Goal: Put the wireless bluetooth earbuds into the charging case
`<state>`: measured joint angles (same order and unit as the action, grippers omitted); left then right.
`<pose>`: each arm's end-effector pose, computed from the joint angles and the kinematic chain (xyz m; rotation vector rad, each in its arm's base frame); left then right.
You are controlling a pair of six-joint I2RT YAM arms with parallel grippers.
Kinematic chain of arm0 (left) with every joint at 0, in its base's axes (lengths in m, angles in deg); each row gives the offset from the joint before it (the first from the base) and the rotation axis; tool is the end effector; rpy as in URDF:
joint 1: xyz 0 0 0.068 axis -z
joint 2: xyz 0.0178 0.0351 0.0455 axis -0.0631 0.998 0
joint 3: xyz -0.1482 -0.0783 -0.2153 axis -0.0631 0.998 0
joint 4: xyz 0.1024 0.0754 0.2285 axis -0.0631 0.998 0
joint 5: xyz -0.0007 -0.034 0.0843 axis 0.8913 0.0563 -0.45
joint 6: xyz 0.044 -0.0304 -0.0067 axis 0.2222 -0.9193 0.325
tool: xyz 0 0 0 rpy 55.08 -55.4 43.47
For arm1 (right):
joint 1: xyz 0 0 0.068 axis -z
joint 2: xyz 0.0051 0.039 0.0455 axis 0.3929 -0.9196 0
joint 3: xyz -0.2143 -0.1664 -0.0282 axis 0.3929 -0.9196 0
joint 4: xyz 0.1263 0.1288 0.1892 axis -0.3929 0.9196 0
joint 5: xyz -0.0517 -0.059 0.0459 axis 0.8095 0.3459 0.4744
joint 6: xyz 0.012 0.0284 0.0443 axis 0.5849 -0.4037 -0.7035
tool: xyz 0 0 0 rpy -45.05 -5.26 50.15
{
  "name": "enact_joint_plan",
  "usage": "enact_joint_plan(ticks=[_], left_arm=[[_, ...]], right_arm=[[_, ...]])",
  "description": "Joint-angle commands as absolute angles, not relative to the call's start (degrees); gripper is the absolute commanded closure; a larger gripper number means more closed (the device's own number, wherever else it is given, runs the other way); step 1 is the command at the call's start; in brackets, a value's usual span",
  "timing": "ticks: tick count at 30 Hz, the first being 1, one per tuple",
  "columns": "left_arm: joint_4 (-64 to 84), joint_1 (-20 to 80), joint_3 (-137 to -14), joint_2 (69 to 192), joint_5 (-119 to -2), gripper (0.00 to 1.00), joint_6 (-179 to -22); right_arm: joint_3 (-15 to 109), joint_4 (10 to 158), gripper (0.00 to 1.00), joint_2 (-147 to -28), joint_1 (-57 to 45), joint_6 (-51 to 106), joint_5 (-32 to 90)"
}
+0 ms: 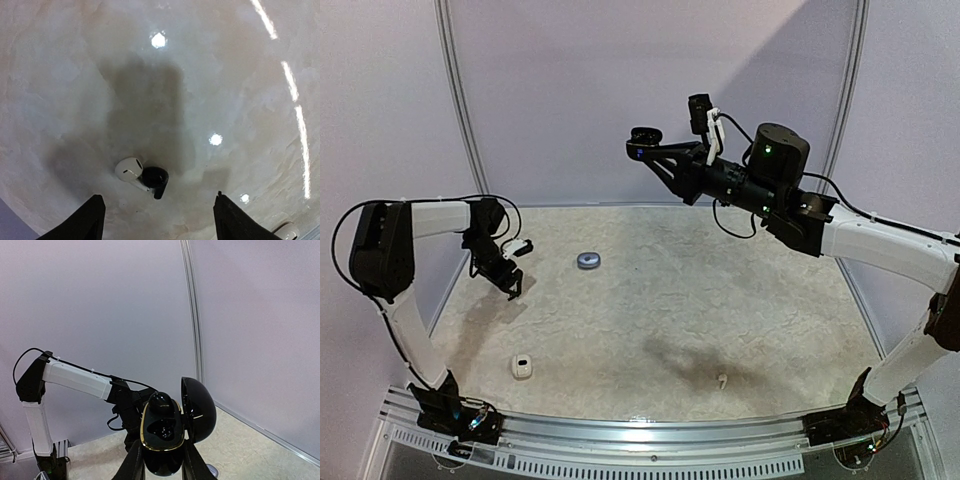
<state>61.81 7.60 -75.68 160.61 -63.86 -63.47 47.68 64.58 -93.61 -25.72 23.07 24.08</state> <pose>0.3411 -0.0267 0.1723 0.7722 2.9124 -0.0920 0.2362 0.2823 0.4037 -0.6686 1.3651 1.0145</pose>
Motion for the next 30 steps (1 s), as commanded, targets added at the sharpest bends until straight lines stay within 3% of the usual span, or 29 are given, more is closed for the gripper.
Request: enact_joint_plan(ticks=[1, 17, 30], left_arm=[[60.24, 6.43, -75.46, 164.44, -64.10, 0.25, -64.21], [58.16, 7.99, -72.61, 166.28, -62.00, 0.58, -64.06], [61.91, 18.00, -71.27, 164.96, -58.92, 0.71, -66.85]], right_arm=[[47.20, 64.84, 1.00, -93.73, -26.24, 22.62, 23.43], [44.01, 65.19, 1.00, -90.46, -27.52, 22.46, 25.67], [39.23, 66.50, 1.00, -84.98, -27.73, 22.52, 27.90]])
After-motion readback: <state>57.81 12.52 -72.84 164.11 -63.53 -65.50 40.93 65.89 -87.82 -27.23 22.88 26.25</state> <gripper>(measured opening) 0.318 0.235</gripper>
